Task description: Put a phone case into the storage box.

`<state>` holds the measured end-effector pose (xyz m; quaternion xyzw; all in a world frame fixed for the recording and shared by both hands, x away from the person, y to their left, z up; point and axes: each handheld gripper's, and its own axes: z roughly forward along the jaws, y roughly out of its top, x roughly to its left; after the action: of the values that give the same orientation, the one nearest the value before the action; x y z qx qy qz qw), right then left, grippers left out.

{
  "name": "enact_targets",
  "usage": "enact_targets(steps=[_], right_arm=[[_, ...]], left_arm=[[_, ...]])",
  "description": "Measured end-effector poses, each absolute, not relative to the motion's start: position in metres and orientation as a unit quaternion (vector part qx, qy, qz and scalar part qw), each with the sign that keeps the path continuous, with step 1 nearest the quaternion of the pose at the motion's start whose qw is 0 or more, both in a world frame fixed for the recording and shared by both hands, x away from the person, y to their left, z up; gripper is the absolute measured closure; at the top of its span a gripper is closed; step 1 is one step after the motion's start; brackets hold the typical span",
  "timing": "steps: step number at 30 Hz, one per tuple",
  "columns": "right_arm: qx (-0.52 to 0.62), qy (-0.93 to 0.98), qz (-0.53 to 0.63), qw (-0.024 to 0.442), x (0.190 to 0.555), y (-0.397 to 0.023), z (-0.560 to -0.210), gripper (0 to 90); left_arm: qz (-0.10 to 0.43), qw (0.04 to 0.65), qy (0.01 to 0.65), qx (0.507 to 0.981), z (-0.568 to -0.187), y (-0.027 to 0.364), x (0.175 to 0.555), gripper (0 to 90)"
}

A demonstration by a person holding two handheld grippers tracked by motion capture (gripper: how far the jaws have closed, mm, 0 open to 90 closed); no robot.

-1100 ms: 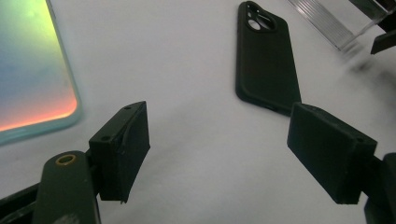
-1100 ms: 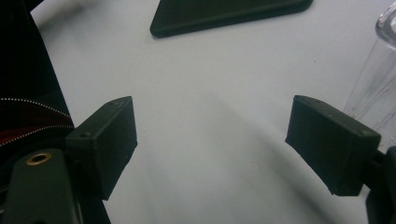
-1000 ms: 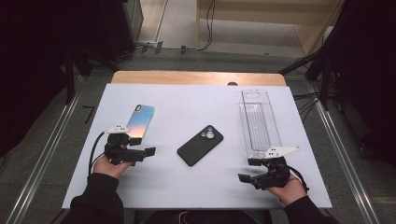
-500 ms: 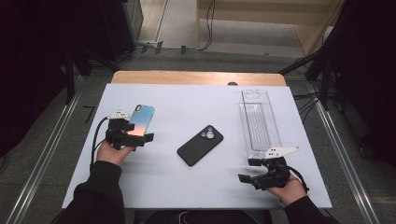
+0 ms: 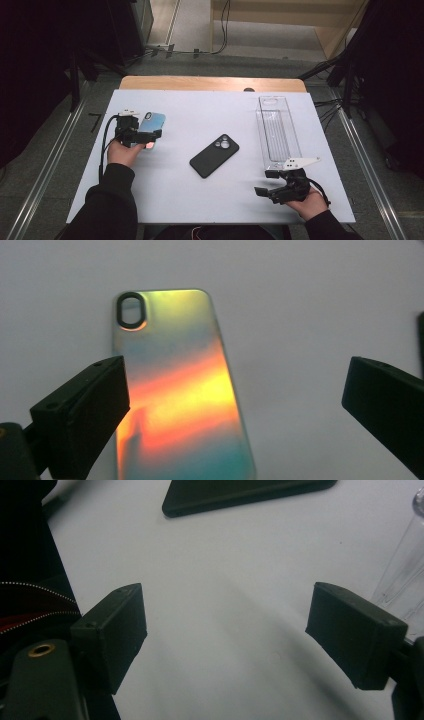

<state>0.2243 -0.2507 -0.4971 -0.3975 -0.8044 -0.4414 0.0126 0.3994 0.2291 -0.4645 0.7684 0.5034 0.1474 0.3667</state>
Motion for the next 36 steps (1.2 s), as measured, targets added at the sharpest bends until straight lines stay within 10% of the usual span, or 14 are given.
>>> enact_targets(steps=[36], right_arm=[[-0.396, -0.806, -0.441, 0.013, 0.223, -0.251, -0.497, 14.3]], left_arm=[[0.154, 0.338, 0.519, 0.77, -0.5, 0.233, 0.432, 0.0]])
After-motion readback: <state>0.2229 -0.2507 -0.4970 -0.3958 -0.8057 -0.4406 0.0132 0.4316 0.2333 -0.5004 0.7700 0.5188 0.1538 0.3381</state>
